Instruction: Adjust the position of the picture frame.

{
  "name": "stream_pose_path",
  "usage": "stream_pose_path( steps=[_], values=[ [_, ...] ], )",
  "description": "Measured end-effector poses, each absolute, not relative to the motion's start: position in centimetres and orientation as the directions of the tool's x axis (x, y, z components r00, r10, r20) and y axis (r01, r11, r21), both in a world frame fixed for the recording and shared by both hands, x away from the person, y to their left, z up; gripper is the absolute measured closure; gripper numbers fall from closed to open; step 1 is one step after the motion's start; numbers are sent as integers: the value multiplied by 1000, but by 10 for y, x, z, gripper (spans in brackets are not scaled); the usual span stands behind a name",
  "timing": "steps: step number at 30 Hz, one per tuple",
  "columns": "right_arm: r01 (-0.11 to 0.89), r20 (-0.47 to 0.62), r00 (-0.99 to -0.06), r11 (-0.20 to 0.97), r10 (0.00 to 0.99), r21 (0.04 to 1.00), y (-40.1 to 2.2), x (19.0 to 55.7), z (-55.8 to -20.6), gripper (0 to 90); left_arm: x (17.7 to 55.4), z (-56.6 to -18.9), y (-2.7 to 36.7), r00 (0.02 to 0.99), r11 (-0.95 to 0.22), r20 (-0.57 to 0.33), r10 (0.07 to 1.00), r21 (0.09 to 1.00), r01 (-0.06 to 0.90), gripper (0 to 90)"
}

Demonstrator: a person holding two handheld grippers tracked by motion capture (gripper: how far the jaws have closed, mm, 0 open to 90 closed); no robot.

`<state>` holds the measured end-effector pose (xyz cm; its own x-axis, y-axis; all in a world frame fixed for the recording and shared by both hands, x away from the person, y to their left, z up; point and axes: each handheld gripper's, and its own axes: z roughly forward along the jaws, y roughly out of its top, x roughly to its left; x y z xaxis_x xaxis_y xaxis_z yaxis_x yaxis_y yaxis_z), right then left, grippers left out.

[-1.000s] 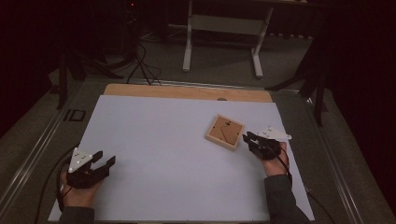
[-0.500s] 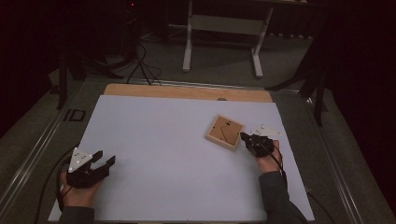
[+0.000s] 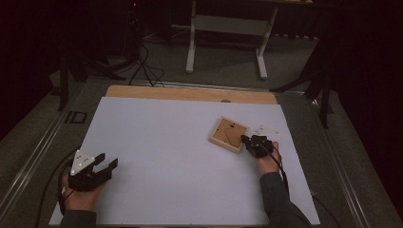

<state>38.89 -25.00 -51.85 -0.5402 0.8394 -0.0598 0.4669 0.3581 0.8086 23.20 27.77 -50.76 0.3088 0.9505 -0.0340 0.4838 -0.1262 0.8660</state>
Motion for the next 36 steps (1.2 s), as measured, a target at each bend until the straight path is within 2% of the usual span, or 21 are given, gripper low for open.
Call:
stream_pose_path(
  steps=[17, 36],
  values=[
    [483, -74, -539, 380, 839, 789, -242, 401, -519, 896, 232, -507, 277, 310, -128, -31, 950, 868, 480, 461],
    [453, -92, -624, 454, 776, 767, -227, 384, -517, 897, 233, -508, 276, 315, -134, -29, 949, 865, 483, 460]
  ],
)
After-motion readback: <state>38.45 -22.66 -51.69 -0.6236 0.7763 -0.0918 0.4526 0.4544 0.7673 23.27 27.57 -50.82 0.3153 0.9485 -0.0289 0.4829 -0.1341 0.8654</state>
